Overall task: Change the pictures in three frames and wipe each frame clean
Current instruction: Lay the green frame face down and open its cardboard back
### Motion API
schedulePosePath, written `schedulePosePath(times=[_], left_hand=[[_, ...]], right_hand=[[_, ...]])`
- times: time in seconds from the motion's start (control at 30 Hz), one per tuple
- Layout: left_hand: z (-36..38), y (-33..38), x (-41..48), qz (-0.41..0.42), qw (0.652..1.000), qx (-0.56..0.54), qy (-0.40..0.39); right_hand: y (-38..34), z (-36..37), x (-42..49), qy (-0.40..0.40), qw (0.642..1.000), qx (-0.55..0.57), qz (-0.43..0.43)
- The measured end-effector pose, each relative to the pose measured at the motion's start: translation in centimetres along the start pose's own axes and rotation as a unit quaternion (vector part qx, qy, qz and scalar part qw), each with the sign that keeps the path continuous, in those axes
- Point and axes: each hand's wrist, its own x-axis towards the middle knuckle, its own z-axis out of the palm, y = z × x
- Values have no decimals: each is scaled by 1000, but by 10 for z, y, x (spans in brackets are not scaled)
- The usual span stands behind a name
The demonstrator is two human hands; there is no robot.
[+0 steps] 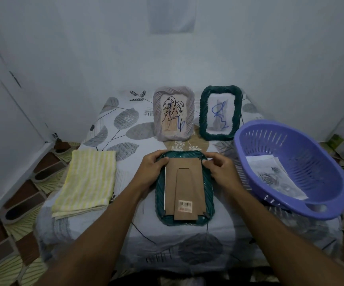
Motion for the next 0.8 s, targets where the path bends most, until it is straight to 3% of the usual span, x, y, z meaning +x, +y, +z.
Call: schedulePosePath(times=[0.13, 0.23, 0.5, 0.8], left_hand=[[-6, 12, -5, 88, 991, 97, -1], [-16, 15, -3, 184, 955, 233, 9], [-16, 32, -11, 223, 913, 343, 7], [-4, 31, -13, 164, 927, 318, 111]], right_hand=[[-4, -3, -2, -10, 1000, -7, -12], [-7, -5, -7, -5, 999, -31, -34], [-21, -8, -16, 2, 994, -66, -88], [-24, -5, -26, 11, 996, -54, -71]])
